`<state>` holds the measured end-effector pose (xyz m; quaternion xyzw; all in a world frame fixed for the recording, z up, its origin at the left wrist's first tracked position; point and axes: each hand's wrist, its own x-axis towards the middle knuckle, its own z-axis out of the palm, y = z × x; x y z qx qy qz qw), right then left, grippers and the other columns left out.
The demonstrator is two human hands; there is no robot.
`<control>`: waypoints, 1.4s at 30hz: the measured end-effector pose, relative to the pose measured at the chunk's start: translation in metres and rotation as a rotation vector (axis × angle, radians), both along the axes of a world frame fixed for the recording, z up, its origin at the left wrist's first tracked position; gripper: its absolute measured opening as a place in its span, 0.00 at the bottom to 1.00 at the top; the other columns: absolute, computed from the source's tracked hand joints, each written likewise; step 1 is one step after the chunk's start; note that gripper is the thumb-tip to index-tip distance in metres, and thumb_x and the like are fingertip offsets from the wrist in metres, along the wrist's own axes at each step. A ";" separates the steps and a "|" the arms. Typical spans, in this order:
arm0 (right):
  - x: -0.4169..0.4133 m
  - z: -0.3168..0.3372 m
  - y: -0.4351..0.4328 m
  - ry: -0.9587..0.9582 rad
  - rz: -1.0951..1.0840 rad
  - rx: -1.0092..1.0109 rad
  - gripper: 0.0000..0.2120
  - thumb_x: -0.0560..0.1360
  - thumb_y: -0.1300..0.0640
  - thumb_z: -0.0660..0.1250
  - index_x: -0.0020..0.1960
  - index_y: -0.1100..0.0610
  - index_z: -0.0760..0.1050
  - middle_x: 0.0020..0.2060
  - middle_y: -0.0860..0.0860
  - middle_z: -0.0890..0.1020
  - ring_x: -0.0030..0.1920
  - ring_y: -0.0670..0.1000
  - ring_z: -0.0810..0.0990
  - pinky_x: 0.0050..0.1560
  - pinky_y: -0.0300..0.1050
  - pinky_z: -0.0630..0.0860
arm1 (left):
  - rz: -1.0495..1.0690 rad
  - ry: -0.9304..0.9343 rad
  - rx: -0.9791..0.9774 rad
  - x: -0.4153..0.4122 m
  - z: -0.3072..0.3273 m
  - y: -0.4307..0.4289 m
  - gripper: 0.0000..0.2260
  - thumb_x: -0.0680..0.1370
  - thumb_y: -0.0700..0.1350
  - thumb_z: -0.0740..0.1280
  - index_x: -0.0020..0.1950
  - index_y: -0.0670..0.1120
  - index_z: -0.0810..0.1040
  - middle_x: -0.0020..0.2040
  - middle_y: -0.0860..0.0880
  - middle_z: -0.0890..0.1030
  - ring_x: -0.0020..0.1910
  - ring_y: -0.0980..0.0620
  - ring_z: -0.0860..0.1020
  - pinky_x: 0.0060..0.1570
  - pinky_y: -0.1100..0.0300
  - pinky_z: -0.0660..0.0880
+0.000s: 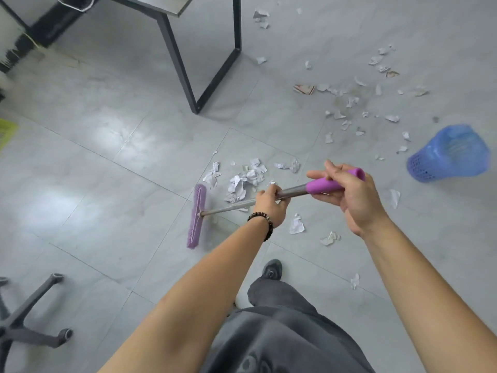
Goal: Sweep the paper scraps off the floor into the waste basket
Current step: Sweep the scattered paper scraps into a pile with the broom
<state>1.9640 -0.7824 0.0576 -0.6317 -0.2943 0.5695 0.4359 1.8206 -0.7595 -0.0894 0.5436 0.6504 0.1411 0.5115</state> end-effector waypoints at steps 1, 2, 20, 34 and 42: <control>-0.006 0.000 -0.003 0.019 0.013 -0.005 0.17 0.80 0.53 0.66 0.32 0.53 0.77 0.50 0.60 0.86 0.54 0.61 0.84 0.55 0.57 0.81 | 0.008 0.012 0.006 -0.011 0.000 -0.005 0.06 0.77 0.49 0.66 0.51 0.50 0.72 0.56 0.43 0.74 0.46 0.47 0.73 0.51 0.58 0.70; -0.014 -0.002 -0.006 0.035 0.025 -0.019 0.16 0.80 0.53 0.66 0.34 0.56 0.75 0.51 0.61 0.85 0.54 0.61 0.84 0.55 0.57 0.81 | 0.021 0.025 0.005 -0.025 -0.001 -0.011 0.06 0.77 0.50 0.67 0.50 0.51 0.72 0.56 0.44 0.74 0.46 0.47 0.73 0.52 0.57 0.72; -0.120 -0.082 -0.044 0.079 0.250 -0.234 0.08 0.79 0.54 0.67 0.44 0.57 0.74 0.52 0.53 0.86 0.56 0.54 0.83 0.62 0.54 0.78 | 0.268 0.087 -0.240 -0.131 -0.070 -0.105 0.19 0.77 0.54 0.67 0.67 0.50 0.73 0.59 0.48 0.80 0.56 0.47 0.78 0.53 0.57 0.75; 0.121 0.005 0.079 -0.274 0.128 0.040 0.14 0.78 0.52 0.68 0.35 0.54 0.75 0.40 0.54 0.87 0.45 0.57 0.85 0.49 0.55 0.84 | 0.074 -0.056 -0.008 0.146 -0.020 0.044 0.07 0.80 0.42 0.62 0.44 0.49 0.67 0.39 0.46 0.71 0.37 0.47 0.68 0.38 0.57 0.64; 0.154 0.053 0.123 -0.165 0.160 0.112 0.17 0.77 0.47 0.69 0.35 0.55 0.73 0.41 0.54 0.87 0.47 0.58 0.86 0.51 0.57 0.83 | -0.032 0.020 0.119 0.156 0.038 0.098 0.05 0.81 0.43 0.61 0.46 0.47 0.67 0.34 0.51 0.70 0.32 0.50 0.69 0.30 0.58 0.62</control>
